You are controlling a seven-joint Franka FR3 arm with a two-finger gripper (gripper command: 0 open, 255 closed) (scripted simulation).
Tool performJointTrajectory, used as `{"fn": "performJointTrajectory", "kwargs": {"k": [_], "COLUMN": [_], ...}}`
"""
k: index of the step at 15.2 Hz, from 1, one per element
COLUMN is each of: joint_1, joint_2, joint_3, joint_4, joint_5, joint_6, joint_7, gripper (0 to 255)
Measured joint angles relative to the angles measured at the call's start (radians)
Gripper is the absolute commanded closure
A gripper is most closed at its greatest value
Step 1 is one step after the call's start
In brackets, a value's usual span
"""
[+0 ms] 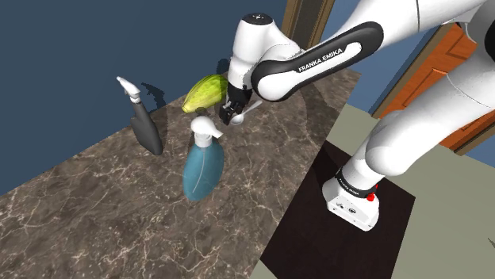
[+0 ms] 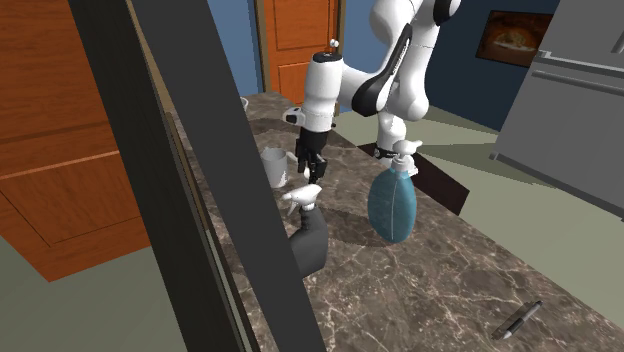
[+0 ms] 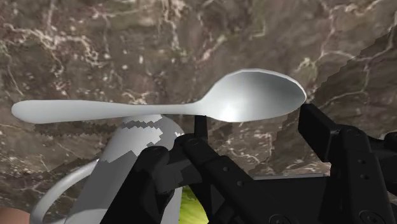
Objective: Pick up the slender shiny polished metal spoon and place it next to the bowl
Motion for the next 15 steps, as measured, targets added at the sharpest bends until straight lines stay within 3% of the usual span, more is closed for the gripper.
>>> {"fn": "performJointTrajectory", "kwargs": {"k": [15], "joint_1": [0.013], "joint_2": [-0.104], "joint_3": [-0.024], "joint_4": [0.12], "joint_5": [0.043], "joint_6": [-0.219], "joint_7": [-0.042], "gripper": [255]}}
